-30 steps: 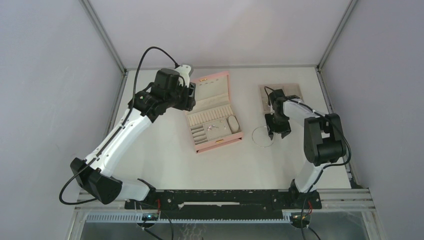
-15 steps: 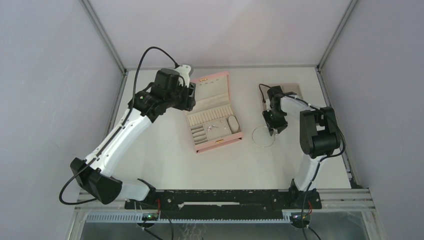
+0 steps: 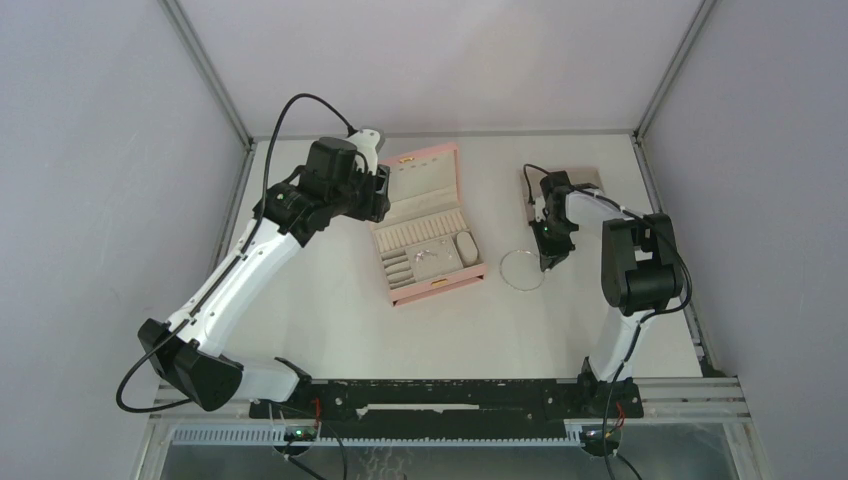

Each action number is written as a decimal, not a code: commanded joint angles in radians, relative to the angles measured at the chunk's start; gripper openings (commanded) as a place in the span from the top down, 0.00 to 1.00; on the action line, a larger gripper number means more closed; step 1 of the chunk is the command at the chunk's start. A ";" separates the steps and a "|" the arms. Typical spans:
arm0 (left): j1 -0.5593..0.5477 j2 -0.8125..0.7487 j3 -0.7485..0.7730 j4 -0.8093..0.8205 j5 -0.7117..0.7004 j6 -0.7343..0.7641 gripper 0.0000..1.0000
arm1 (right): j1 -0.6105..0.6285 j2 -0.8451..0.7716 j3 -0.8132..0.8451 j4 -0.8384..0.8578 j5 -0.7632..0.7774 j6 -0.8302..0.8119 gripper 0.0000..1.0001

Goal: Organize the mixed jewelry
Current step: Adjust the jewelry at the center of the board, then pick up the jewelry from the center of the board.

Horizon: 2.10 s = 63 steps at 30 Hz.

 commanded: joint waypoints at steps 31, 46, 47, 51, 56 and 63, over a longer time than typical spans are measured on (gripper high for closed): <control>0.003 -0.007 0.034 0.008 -0.016 0.019 0.44 | 0.004 -0.165 -0.113 0.105 0.095 0.427 0.63; 0.002 0.020 0.060 0.002 -0.019 0.016 0.44 | 0.041 -0.069 -0.105 0.073 0.126 0.356 0.67; 0.002 0.019 0.060 0.001 -0.020 0.017 0.44 | 0.040 -0.070 -0.105 0.068 0.127 0.358 0.66; 0.003 0.026 0.062 -0.001 -0.022 0.016 0.44 | 0.040 -0.077 -0.104 0.042 0.121 0.366 0.65; 0.003 0.030 0.065 -0.001 -0.020 0.015 0.44 | 0.041 -0.081 -0.121 0.036 0.114 0.378 0.75; 0.002 0.030 0.067 -0.005 -0.028 0.020 0.44 | 0.018 -0.072 -0.148 0.062 0.112 0.395 1.00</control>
